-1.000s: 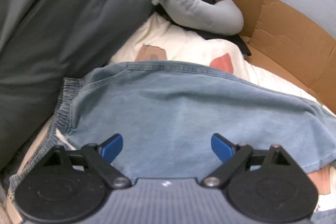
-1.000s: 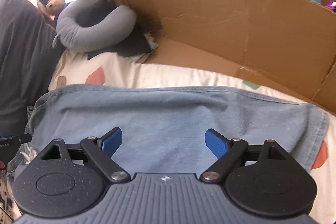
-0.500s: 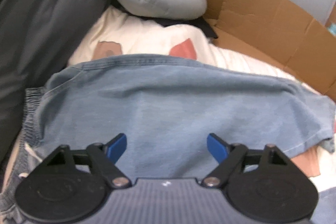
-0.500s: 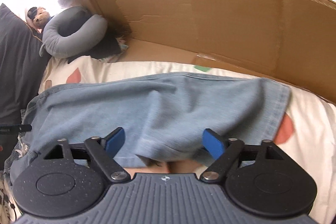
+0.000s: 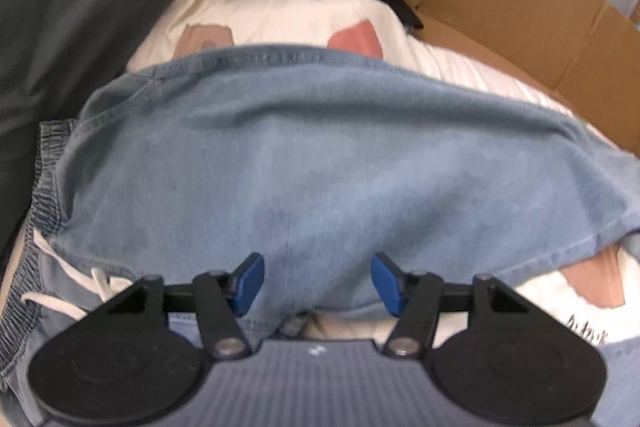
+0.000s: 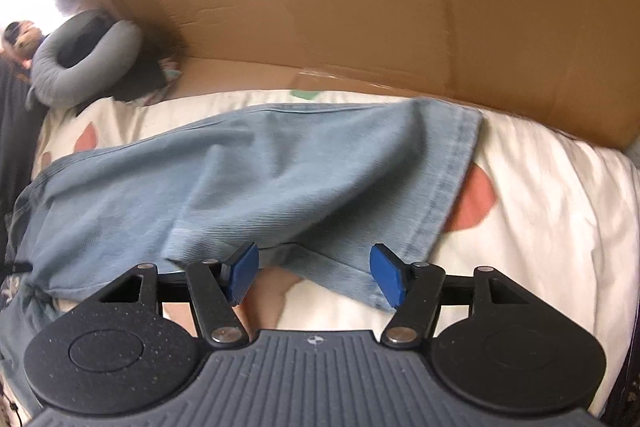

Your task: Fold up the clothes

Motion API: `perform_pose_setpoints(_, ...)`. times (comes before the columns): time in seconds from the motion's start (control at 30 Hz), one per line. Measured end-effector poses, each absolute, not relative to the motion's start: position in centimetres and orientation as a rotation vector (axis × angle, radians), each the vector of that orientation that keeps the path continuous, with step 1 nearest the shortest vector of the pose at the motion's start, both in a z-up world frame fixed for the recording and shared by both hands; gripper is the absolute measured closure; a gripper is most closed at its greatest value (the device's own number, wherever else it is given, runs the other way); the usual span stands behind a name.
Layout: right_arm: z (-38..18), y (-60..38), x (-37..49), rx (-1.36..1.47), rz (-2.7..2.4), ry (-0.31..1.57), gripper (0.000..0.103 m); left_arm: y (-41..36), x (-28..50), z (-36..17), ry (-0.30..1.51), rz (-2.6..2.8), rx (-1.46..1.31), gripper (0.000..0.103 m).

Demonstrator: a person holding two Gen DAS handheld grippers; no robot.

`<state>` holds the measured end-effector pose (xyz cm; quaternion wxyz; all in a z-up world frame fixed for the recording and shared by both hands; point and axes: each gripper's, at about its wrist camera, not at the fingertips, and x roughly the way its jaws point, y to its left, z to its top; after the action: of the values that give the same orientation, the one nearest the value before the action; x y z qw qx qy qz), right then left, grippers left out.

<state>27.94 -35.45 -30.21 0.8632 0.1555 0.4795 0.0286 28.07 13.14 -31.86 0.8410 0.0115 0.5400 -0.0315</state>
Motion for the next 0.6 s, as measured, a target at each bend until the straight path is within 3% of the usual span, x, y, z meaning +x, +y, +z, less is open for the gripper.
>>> perform_pose_setpoints(0.3, -34.5, -40.4, 27.4, 0.584, -0.070, 1.049, 0.038, 13.8, 26.0, -32.6, 1.135, -0.032, 0.079, 0.041)
perform_pose_setpoints(0.6, -38.2, -41.6, 25.8, 0.842, -0.057, 1.093, 0.038, 13.5, 25.0, -32.9, 1.123, -0.023, 0.117, 0.051)
